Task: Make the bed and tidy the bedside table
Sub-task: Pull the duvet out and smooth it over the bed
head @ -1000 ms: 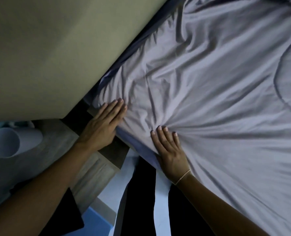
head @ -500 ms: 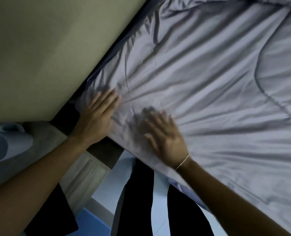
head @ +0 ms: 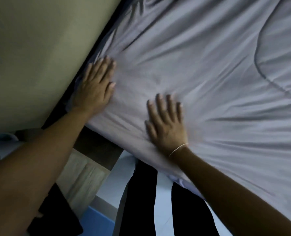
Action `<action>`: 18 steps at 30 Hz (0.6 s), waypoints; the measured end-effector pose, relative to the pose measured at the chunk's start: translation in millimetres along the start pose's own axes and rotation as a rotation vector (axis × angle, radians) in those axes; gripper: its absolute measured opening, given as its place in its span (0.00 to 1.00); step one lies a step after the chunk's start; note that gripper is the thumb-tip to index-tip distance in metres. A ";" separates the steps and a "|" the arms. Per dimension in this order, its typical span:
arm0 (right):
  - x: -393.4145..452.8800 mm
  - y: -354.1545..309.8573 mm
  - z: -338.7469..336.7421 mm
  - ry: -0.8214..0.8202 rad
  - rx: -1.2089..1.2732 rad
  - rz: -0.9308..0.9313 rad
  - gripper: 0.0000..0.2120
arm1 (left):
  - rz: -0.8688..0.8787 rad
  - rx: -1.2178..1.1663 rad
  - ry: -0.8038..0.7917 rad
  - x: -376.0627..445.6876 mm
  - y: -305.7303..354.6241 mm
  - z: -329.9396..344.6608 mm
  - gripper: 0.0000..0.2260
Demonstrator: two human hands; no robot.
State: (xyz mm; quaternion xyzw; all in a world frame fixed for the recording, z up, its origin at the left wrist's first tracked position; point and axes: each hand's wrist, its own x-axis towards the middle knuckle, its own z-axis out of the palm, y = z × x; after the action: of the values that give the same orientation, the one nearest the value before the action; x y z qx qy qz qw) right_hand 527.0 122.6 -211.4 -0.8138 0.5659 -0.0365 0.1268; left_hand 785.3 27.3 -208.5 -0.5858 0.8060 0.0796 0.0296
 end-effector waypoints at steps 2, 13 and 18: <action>-20.4 -25.6 8.5 -0.060 0.027 -0.136 0.28 | -0.075 -0.021 -0.028 -14.6 1.2 -1.1 0.25; -43.4 36.3 -18.4 0.125 0.186 -0.168 0.22 | -0.017 -0.042 0.140 68.1 90.8 -19.8 0.26; -43.2 90.2 -19.5 0.136 -0.035 0.126 0.27 | -0.190 -0.057 0.083 44.3 86.3 2.9 0.25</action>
State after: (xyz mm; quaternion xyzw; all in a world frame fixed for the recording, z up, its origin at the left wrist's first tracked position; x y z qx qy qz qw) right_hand 425.4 130.0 -211.3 -0.7742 0.6240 -0.0736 0.0762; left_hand 689.5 12.1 -209.6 -0.6628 0.7449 0.0751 -0.0130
